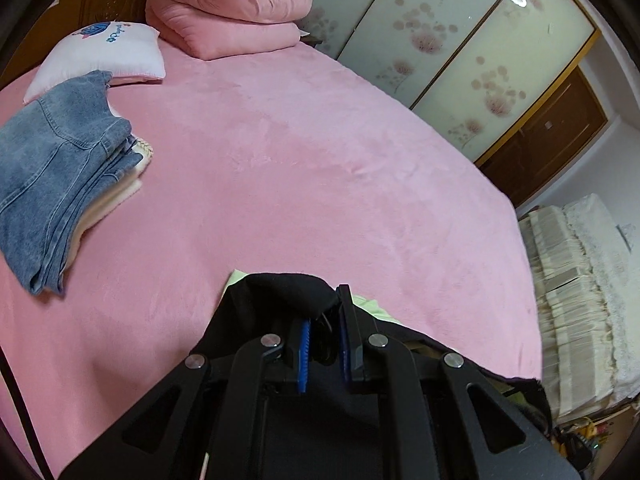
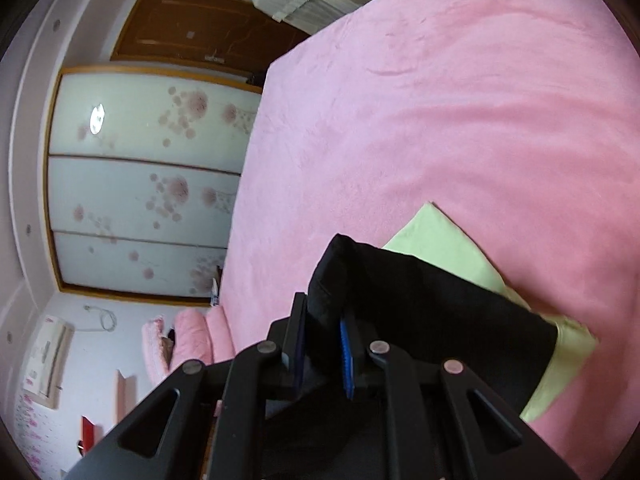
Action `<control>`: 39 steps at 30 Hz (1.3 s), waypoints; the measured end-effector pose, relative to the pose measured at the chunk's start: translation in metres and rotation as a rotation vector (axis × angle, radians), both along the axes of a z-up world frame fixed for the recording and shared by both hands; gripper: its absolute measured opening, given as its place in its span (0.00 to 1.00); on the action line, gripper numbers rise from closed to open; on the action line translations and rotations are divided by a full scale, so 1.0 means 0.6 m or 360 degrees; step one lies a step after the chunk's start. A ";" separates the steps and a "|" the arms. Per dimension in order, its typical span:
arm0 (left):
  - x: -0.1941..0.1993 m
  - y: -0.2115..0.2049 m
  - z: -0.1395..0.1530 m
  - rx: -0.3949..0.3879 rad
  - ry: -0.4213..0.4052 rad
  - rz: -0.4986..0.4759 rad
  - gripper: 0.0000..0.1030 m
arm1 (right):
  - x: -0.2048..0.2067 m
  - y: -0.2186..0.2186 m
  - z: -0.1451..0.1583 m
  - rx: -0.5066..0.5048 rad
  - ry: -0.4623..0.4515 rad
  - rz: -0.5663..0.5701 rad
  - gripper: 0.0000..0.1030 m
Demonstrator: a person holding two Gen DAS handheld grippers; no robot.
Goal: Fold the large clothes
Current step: 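Lift the black hem and fold it over the jacket with both grippers, then release the hem and press the folded bundle flat with both grippers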
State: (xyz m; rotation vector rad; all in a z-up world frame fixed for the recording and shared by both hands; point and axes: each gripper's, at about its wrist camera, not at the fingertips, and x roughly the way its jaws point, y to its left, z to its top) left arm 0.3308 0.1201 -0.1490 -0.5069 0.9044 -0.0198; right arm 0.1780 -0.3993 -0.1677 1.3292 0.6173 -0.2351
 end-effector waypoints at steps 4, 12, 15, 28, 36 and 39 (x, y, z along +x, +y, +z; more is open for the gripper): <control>0.037 -0.003 -0.042 0.0045 0.0170 0.0029 0.13 | 0.054 0.001 -0.011 -0.0089 0.0075 0.0086 0.23; 0.047 -0.040 -0.065 0.0255 0.0334 0.0096 0.78 | 0.081 0.021 0.016 -0.0477 0.0150 0.0046 0.66; 0.041 -0.067 -0.076 0.0336 0.0368 0.0001 0.78 | 0.086 0.038 0.016 -0.0540 0.0173 0.0115 0.66; -0.073 -0.243 -0.145 0.0352 0.0487 -0.0514 0.61 | 0.058 0.240 -0.066 -0.0381 0.0212 0.0732 0.60; -0.147 -0.290 -0.252 0.0204 0.0851 -0.0622 0.21 | 0.053 0.415 -0.155 -0.0463 0.0180 0.1444 0.01; -0.165 -0.298 -0.283 0.0316 0.0866 -0.0664 0.15 | 0.049 0.441 -0.198 -0.0558 0.0278 0.1622 0.00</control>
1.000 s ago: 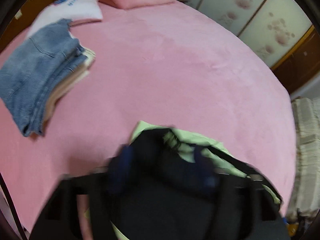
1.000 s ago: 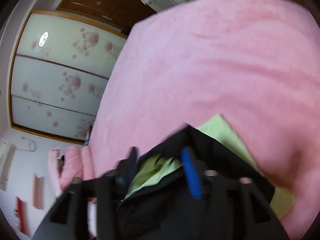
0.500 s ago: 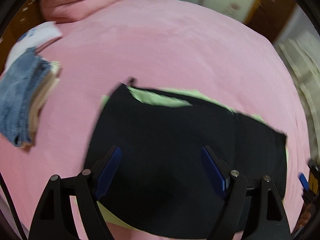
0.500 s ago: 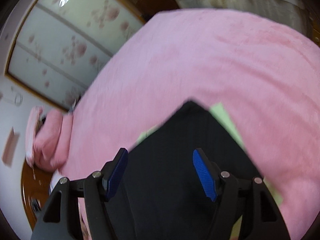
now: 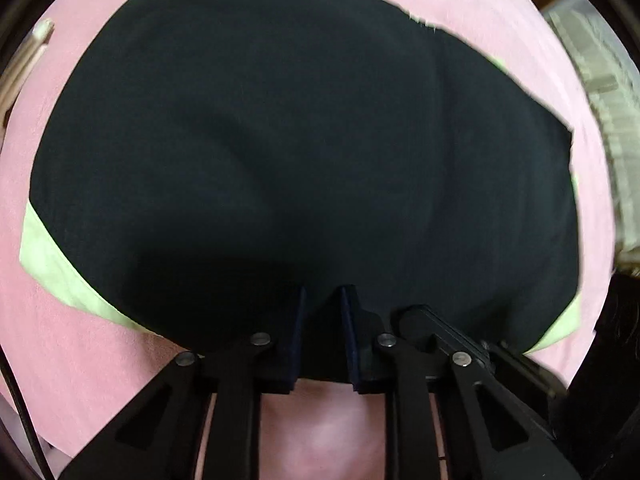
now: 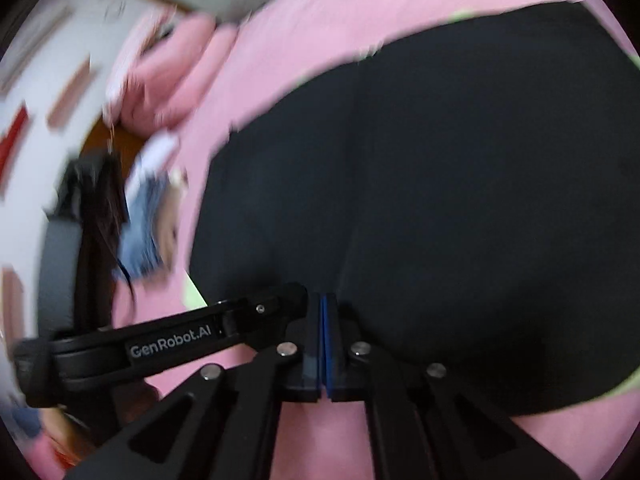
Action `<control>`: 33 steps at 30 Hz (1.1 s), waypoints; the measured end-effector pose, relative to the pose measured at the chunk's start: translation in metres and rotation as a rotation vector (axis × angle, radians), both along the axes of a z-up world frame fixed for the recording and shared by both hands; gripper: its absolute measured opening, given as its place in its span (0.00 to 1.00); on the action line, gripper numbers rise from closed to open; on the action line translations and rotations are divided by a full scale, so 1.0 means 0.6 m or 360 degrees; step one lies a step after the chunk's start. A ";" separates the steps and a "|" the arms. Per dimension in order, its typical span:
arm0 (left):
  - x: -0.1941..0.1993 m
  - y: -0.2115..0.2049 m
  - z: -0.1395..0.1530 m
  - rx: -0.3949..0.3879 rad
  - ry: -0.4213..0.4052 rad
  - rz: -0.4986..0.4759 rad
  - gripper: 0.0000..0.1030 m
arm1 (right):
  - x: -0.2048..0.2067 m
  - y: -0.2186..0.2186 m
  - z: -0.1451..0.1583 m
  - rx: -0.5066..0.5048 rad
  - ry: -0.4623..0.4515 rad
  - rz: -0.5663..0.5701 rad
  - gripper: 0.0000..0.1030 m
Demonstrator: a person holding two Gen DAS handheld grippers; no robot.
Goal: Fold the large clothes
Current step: 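Release the hem and press the folded bundle flat with both grippers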
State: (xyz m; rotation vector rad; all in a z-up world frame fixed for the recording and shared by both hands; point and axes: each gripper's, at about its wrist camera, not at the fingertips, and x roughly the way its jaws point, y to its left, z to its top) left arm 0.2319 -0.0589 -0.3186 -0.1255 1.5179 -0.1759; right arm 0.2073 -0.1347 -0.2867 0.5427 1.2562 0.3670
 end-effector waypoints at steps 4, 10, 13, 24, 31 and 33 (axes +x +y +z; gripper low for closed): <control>-0.007 -0.001 -0.014 0.0037 -0.0019 -0.0036 0.15 | -0.012 -0.032 -0.023 0.0038 -0.0044 -0.0028 0.00; 0.000 0.065 -0.006 0.0281 -0.0128 0.0075 0.10 | -0.092 -0.215 -0.032 -0.0088 -0.0111 -0.0564 0.00; 0.001 0.133 -0.007 0.0504 -0.0201 0.0176 0.10 | -0.153 -0.284 -0.020 -0.0442 -0.0092 -0.0713 0.00; -0.062 0.146 0.026 0.0243 -0.0342 0.0175 0.04 | -0.171 -0.247 0.068 -0.0879 -0.0196 -0.0748 0.00; -0.133 -0.003 0.014 -0.0330 -0.0129 -0.0020 0.04 | -0.127 -0.079 0.036 -0.0025 -0.0157 -0.0255 0.00; -0.118 -0.021 0.005 -0.0369 -0.0144 -0.0054 0.04 | -0.113 -0.060 0.024 0.0033 -0.0157 -0.0210 0.00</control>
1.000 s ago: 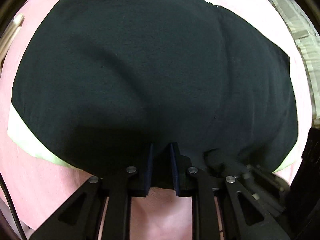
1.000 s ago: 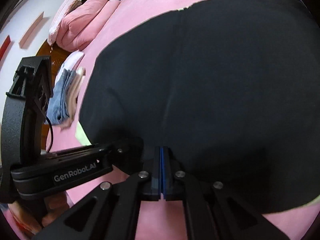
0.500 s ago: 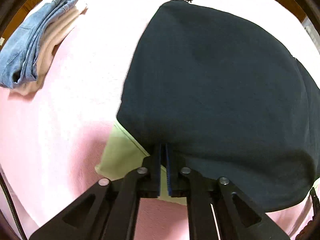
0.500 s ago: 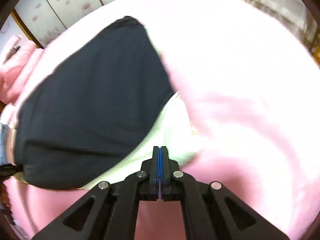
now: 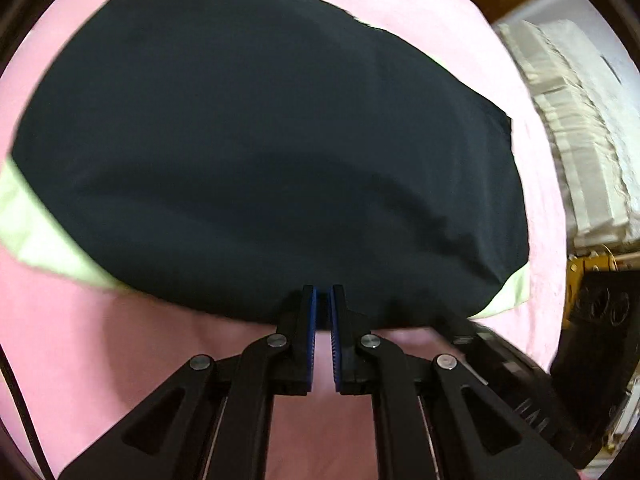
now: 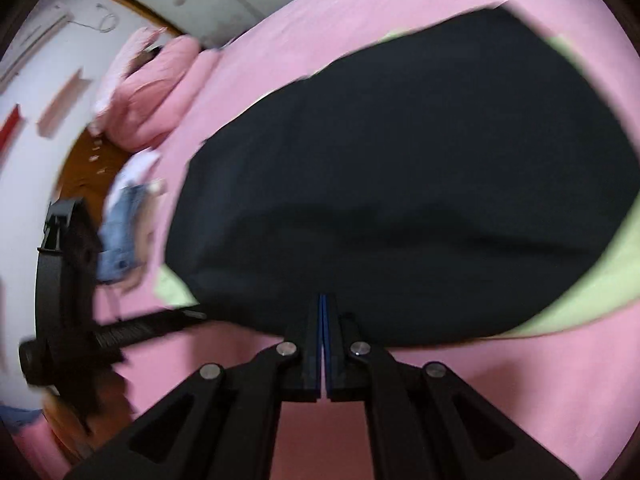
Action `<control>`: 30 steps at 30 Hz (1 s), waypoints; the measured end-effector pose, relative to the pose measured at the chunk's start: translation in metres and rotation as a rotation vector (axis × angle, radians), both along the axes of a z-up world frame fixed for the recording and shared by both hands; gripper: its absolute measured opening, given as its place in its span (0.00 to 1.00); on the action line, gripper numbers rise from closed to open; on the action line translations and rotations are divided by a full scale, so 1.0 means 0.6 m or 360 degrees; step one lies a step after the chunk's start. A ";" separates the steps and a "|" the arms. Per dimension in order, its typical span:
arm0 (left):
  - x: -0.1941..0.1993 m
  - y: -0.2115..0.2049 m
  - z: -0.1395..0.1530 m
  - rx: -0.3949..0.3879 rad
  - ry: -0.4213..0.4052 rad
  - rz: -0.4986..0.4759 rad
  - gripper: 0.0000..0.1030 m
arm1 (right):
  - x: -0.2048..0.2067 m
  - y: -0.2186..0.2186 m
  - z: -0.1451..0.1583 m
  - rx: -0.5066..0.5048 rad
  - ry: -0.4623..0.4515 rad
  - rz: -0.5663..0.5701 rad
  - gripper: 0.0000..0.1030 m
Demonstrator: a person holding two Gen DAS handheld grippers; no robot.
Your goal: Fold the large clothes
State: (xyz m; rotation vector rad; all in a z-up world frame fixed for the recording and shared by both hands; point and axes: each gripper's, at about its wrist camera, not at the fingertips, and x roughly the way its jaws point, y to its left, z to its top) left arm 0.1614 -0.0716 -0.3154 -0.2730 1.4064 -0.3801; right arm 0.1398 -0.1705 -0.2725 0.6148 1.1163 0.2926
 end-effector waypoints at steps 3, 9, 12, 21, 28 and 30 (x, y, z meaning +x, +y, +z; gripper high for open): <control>0.038 -0.030 -0.003 -0.0044 -0.0129 -0.0056 0.04 | 0.028 0.002 -0.016 0.0024 0.0033 -0.0032 0.00; 0.226 -0.057 -0.008 -0.0091 -0.0350 -0.0087 0.04 | 0.160 -0.020 -0.060 0.0023 -0.0004 -0.0082 0.00; 0.308 -0.048 -0.012 -0.0152 -0.0339 0.0004 0.04 | 0.236 -0.045 -0.055 -0.0087 -0.0129 -0.0198 0.00; 0.388 -0.040 -0.026 -0.0105 -0.0450 0.0154 0.04 | 0.333 -0.065 -0.086 -0.0216 -0.0233 -0.0003 0.00; 0.418 0.177 -0.021 0.0213 -0.0552 0.0611 0.02 | 0.259 -0.240 -0.065 -0.0801 -0.0147 -0.0323 0.00; 0.435 0.240 -0.033 0.0097 -0.0474 0.0698 0.01 | 0.234 -0.307 -0.075 -0.0973 -0.0039 -0.0478 0.00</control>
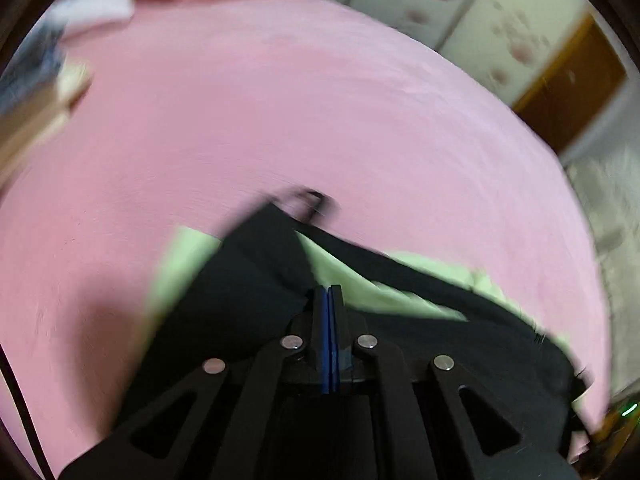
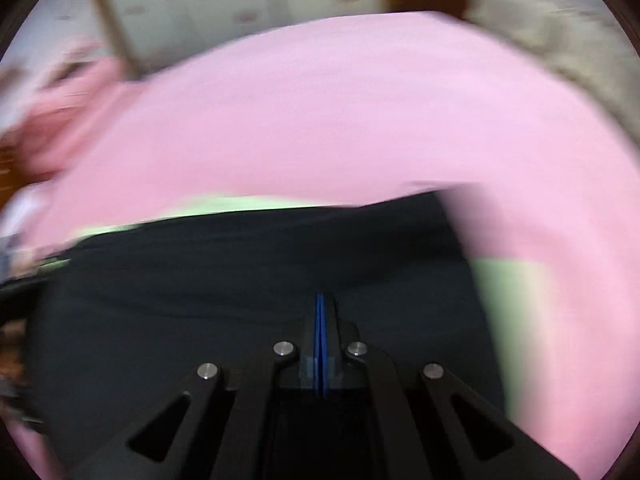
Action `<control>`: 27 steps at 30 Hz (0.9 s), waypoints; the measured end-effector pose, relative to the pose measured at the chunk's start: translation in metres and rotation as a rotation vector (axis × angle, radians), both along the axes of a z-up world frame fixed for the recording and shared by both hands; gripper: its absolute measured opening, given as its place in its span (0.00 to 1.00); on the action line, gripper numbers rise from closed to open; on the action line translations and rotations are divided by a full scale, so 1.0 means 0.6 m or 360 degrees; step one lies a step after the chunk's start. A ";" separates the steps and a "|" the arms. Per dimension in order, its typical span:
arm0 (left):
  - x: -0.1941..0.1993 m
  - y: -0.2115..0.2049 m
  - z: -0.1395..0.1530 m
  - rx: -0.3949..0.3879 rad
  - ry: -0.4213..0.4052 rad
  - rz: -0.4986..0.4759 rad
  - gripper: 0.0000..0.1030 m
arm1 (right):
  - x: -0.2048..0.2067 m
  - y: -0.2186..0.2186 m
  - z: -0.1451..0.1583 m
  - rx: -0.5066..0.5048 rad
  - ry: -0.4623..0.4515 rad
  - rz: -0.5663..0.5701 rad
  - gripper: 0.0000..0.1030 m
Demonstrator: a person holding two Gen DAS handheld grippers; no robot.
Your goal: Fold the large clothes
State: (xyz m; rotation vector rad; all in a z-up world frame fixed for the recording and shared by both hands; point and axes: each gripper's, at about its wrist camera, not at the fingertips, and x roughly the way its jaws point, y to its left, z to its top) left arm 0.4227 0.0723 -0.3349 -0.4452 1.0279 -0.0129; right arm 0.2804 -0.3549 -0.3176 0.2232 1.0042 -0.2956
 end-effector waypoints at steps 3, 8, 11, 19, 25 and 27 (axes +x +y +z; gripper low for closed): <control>0.021 0.026 0.017 0.0085 0.0012 0.0076 0.01 | -0.014 -0.039 0.011 0.0128 -0.0040 -0.0032 0.00; -0.011 -0.023 0.046 -0.0131 0.0030 -0.0014 0.01 | -0.018 0.042 0.049 0.0241 -0.0122 0.0038 0.00; -0.060 -0.102 0.050 -0.0336 0.0088 -0.0276 0.01 | -0.021 0.148 0.049 0.0755 -0.0198 0.0234 0.00; -0.134 -0.242 -0.014 -0.0469 0.0370 -0.0595 0.01 | -0.048 0.282 -0.011 0.1039 -0.0024 0.0355 0.00; -0.175 -0.213 0.011 -0.0053 0.0313 -0.0622 0.01 | -0.040 0.229 -0.004 0.0837 0.0048 0.0342 0.00; -0.170 -0.181 0.020 0.0099 0.0293 -0.0577 0.01 | -0.042 0.208 0.002 0.0733 0.0083 0.0289 0.00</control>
